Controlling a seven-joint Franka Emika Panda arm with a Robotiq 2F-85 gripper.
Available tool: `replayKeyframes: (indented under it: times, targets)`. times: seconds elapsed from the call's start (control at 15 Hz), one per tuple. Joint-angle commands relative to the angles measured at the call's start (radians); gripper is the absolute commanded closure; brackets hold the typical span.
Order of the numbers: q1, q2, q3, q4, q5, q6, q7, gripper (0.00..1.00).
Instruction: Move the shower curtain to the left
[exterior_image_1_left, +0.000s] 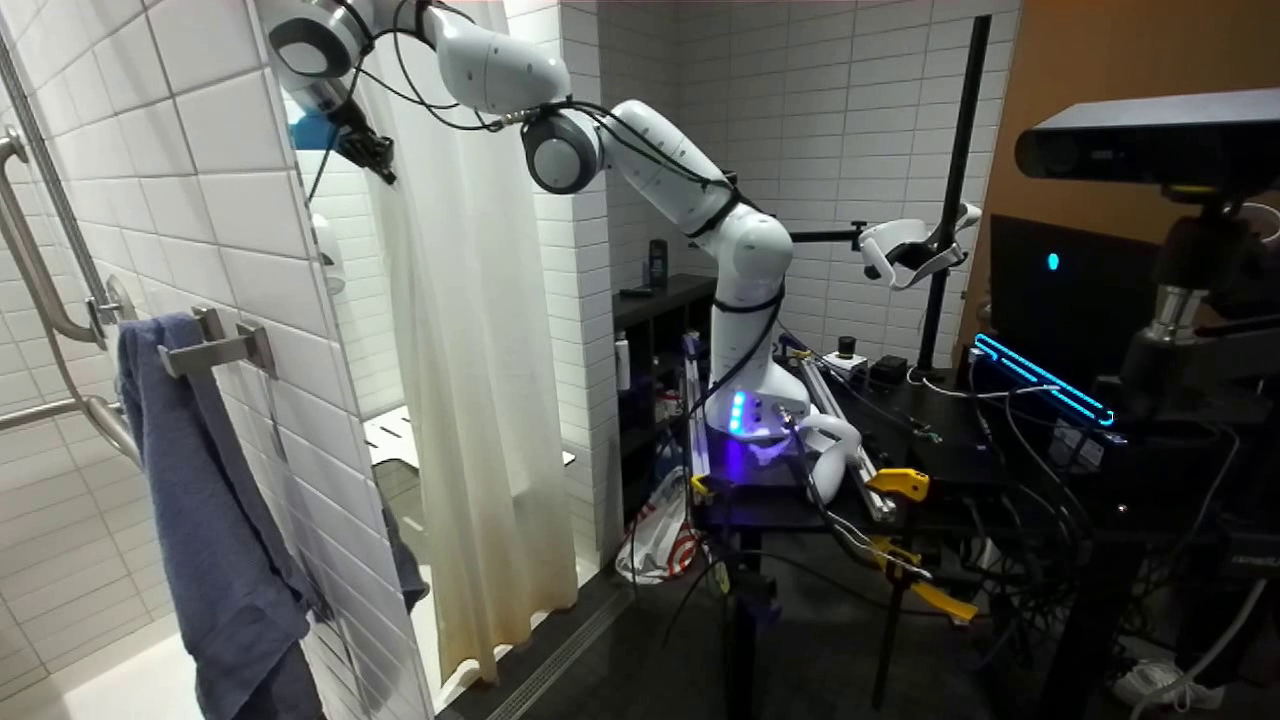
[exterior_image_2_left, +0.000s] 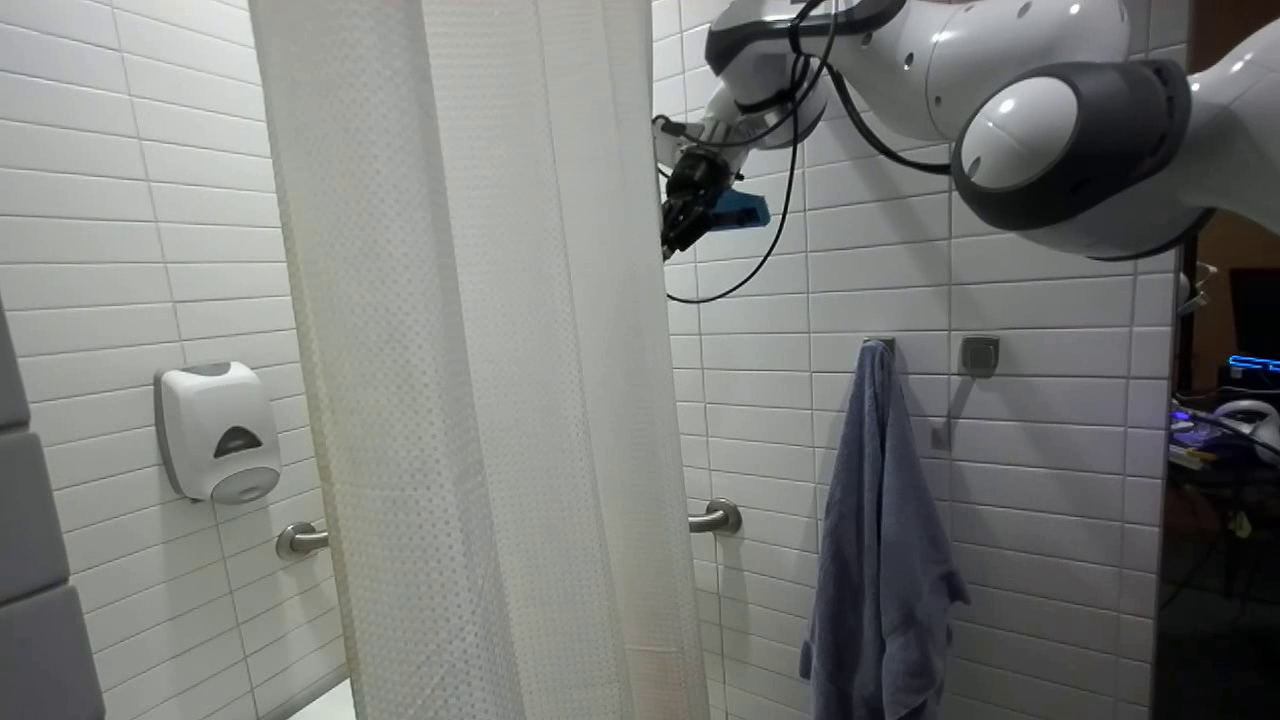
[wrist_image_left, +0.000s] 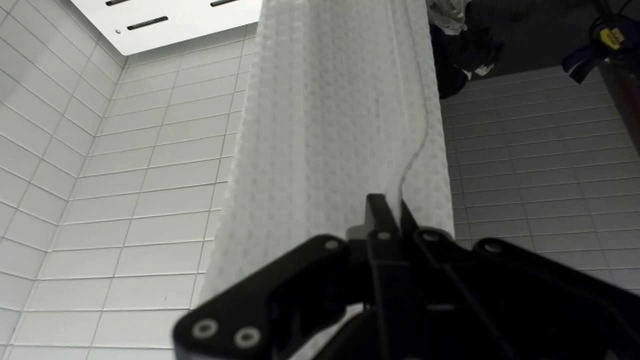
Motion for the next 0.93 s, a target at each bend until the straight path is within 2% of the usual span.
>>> replayKeyframes:
  times: [0.0,0.87]
  targets:
    - [0.007,0.040,0.012,0.027,0.000,-0.002,-0.023,1.00]
    - [-0.023,0.021,0.023,0.021,0.000,0.004,0.002,0.98]
